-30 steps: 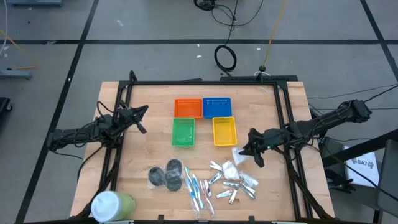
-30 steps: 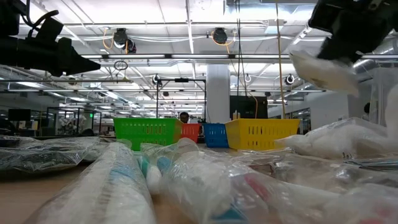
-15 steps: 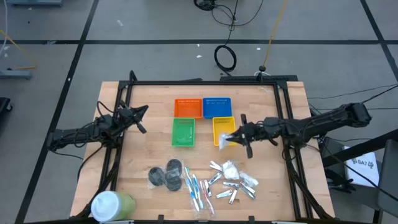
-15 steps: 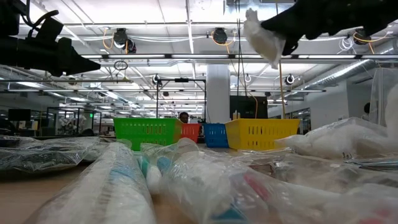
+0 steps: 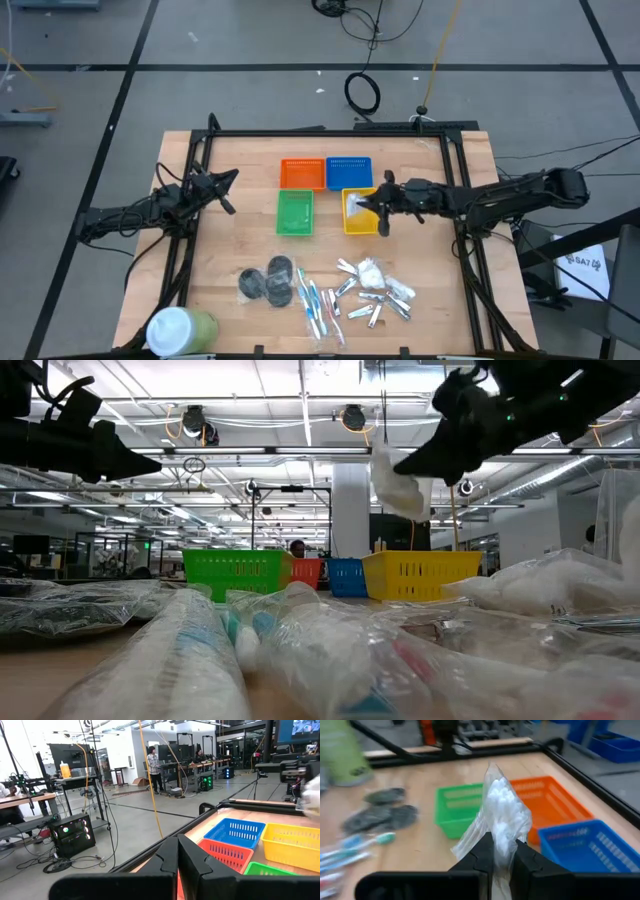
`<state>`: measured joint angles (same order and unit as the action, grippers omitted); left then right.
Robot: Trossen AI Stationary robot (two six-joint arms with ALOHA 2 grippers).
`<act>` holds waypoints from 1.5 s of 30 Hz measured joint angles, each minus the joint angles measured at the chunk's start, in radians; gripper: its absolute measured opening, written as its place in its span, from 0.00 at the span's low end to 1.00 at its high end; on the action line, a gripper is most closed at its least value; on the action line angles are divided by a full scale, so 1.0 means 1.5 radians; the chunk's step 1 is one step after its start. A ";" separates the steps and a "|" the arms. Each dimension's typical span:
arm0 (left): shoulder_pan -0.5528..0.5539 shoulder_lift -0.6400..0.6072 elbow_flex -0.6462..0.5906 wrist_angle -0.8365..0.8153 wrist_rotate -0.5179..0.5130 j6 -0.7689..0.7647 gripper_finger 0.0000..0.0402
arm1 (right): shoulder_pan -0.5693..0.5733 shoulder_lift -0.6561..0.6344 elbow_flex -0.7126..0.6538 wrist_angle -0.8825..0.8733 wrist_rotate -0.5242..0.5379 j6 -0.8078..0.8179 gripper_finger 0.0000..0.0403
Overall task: Pick & Place Travel size toiletries
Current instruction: Put the white vanity pack into the blue bin
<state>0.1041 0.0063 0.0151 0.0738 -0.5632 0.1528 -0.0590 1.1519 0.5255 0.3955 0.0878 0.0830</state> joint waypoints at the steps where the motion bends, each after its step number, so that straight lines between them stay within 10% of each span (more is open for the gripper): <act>1: 0.000 0.000 0.000 0.000 0.000 0.000 0.00 | -0.005 0.006 0.000 -0.003 0.009 0.000 0.06; 25: 0.000 0.000 0.000 0.000 0.000 0.000 0.00 | -0.144 0.033 0.004 0.176 -0.003 -0.014 0.05; 45: 0.000 0.000 0.000 0.000 0.000 0.000 0.00 | -0.253 0.268 0.171 0.002 -0.060 -0.028 0.04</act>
<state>0.1042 0.0063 0.0151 0.0742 -0.5626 0.1528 -0.4387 1.5546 0.7823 0.3979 -0.0018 0.0407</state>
